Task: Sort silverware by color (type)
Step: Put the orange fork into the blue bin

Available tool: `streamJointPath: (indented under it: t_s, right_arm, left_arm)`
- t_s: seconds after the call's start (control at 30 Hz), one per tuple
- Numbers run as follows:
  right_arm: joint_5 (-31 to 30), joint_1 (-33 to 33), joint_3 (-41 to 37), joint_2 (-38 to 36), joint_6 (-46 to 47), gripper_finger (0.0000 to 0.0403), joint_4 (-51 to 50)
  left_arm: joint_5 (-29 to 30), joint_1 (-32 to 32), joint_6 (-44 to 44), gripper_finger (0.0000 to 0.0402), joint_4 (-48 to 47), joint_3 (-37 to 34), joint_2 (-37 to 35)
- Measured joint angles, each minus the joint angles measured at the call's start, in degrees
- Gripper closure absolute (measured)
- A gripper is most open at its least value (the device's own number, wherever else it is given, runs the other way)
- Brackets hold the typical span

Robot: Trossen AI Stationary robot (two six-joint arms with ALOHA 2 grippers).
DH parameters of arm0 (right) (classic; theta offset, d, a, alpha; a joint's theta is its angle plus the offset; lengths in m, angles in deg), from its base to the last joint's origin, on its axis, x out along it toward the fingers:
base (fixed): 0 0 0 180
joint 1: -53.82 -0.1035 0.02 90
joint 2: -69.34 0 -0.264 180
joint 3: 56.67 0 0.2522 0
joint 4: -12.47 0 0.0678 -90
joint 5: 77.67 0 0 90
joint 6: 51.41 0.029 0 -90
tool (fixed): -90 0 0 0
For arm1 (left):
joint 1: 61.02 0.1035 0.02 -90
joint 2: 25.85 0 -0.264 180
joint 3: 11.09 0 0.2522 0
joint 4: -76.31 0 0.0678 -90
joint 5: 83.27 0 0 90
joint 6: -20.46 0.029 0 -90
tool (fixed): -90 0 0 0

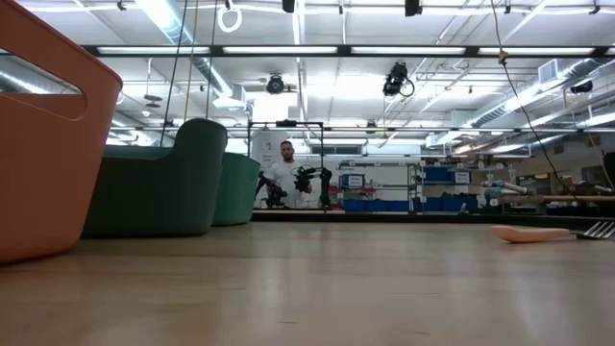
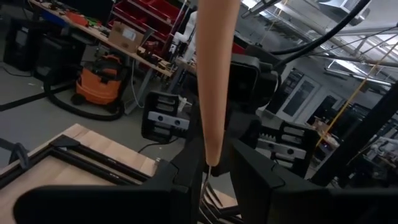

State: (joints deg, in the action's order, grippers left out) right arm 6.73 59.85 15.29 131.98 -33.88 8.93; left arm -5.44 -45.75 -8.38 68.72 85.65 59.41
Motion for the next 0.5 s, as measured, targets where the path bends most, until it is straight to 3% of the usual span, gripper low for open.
streamJointPath:
  t_s: [0.5]
  right_arm:
    - [3.96,-0.01,0.04,1.94,3.41,0.0403,-0.74]
  left_arm:
    - [-0.74,0.0,1.26,0.0323,0.88,0.0,0.0]
